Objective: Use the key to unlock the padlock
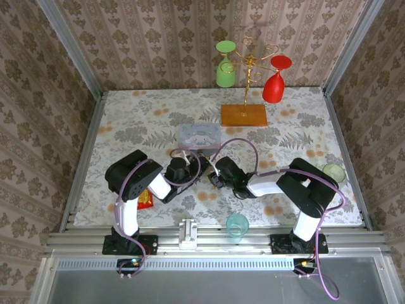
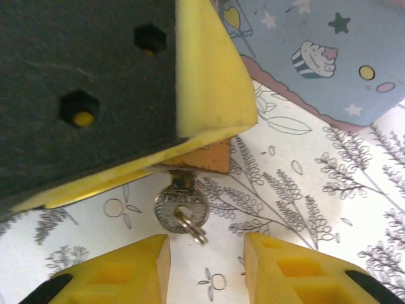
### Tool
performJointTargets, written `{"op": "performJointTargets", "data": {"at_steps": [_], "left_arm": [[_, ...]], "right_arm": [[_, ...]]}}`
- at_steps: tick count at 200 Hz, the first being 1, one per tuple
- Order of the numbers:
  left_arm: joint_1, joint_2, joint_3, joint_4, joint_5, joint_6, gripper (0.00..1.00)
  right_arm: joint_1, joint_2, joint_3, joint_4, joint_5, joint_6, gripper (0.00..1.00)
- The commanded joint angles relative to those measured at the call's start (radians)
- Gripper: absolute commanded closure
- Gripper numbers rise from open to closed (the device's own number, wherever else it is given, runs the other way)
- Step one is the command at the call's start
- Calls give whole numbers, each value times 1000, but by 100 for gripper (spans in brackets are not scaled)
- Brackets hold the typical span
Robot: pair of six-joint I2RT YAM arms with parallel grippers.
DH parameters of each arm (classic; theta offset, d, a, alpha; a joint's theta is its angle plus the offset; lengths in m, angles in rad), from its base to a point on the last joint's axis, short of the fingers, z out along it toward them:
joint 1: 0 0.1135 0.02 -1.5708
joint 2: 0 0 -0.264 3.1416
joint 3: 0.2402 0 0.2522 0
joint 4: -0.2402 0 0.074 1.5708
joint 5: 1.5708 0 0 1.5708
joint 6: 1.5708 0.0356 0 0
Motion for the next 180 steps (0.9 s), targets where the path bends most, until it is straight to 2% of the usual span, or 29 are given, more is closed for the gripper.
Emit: {"op": "performJointTargets", "data": {"at_steps": [1, 39, 104, 140, 180], "left_arm": [[-7, -30, -8, 30, 20, -15, 93], [-24, -10, -7, 31, 23, -29, 93], [-29, -10, -10, 31, 29, -38, 93], [-29, -15, -19, 32, 25, -33, 93], [-29, -25, -15, 32, 32, -35, 92]], "right_arm": [[21, 26, 19, 23, 140, -76, 63], [85, 57, 75, 5, 290, -149, 67], [85, 70, 74, 43, 234, -126, 79], [43, 27, 23, 67, 86, -61, 86], [-71, 3, -46, 168, -186, 87, 87]]}}
